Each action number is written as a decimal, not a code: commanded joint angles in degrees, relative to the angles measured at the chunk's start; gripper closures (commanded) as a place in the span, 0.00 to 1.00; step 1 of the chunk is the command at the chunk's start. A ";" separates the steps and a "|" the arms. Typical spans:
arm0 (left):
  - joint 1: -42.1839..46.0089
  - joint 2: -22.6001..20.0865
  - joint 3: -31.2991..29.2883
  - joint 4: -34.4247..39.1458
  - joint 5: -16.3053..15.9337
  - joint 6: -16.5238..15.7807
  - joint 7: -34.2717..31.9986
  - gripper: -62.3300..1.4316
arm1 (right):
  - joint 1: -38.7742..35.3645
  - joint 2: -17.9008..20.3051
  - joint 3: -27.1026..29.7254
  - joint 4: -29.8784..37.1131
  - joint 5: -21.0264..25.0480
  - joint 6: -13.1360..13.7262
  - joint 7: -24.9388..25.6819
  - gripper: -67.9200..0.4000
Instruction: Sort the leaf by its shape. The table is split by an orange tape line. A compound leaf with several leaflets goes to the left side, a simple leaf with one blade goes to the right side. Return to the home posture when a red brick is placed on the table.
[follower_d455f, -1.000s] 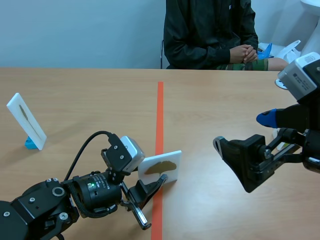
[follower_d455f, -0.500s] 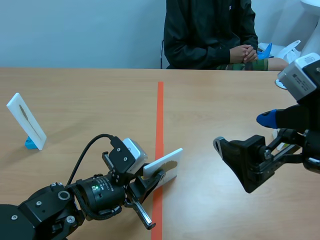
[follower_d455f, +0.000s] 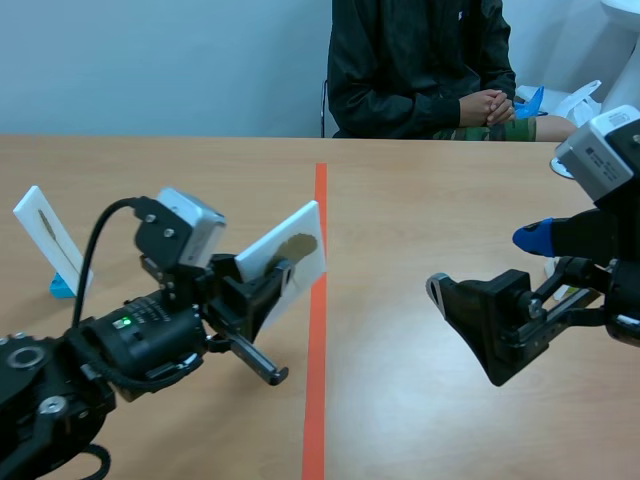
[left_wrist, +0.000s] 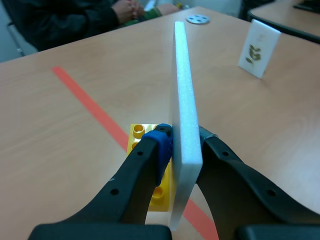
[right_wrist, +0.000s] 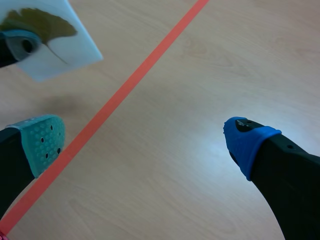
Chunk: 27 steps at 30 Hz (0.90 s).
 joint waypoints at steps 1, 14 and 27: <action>2.49 -0.02 -1.66 1.66 -0.57 -0.04 -0.76 0.92 | -0.11 0.61 0.00 0.15 0.42 0.00 1.05 0.00; 14.86 0.63 -18.18 6.38 -7.45 0.02 0.44 0.92 | -0.09 0.61 0.00 0.15 0.42 0.00 1.27 0.00; 15.10 0.61 -25.81 5.29 -9.73 1.60 1.79 0.92 | -0.09 0.63 0.00 0.15 0.39 0.00 1.33 0.00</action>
